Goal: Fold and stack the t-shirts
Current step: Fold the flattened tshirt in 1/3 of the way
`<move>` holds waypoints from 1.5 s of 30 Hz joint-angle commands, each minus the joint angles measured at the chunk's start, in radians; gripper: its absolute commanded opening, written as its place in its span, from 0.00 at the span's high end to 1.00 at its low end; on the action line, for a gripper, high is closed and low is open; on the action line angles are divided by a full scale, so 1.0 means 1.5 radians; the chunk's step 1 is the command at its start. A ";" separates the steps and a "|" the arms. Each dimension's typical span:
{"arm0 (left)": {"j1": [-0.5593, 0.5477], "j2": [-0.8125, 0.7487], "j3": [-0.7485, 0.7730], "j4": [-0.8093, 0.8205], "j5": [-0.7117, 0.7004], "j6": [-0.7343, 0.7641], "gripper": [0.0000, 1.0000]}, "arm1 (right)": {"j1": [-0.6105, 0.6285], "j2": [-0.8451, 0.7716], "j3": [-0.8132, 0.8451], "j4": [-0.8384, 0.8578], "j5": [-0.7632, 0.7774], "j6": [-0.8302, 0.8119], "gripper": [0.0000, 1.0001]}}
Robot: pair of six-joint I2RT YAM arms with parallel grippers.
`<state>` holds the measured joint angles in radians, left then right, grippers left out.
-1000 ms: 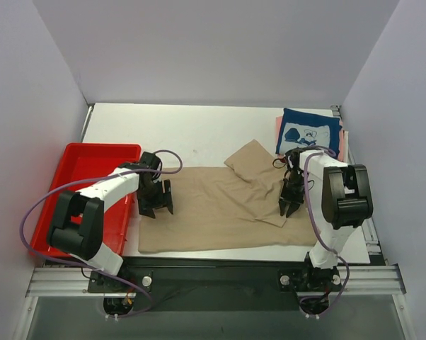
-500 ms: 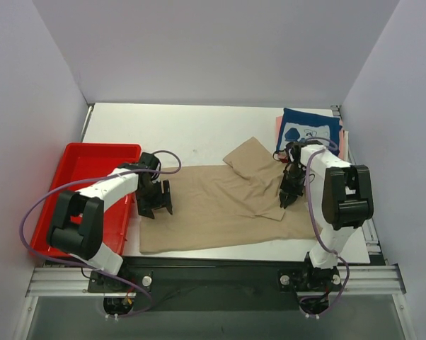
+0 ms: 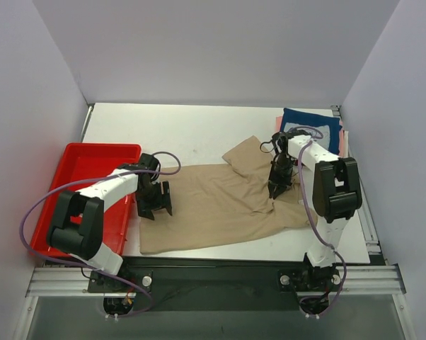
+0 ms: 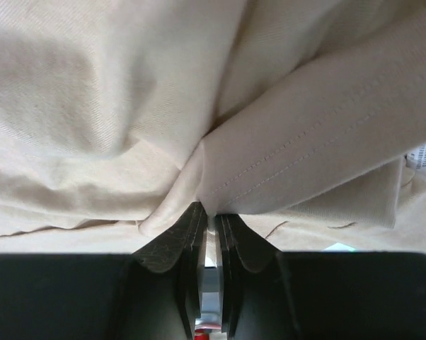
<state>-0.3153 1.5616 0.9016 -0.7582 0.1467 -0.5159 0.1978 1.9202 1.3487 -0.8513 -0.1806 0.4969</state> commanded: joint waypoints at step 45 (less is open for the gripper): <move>0.008 0.000 0.004 0.010 0.024 0.012 0.22 | 0.059 0.107 0.244 -0.076 -0.035 0.057 0.55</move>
<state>-0.3103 1.5570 0.8886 -0.7570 0.1658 -0.5117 0.2825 2.0777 1.6707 -0.9134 -0.2287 0.5598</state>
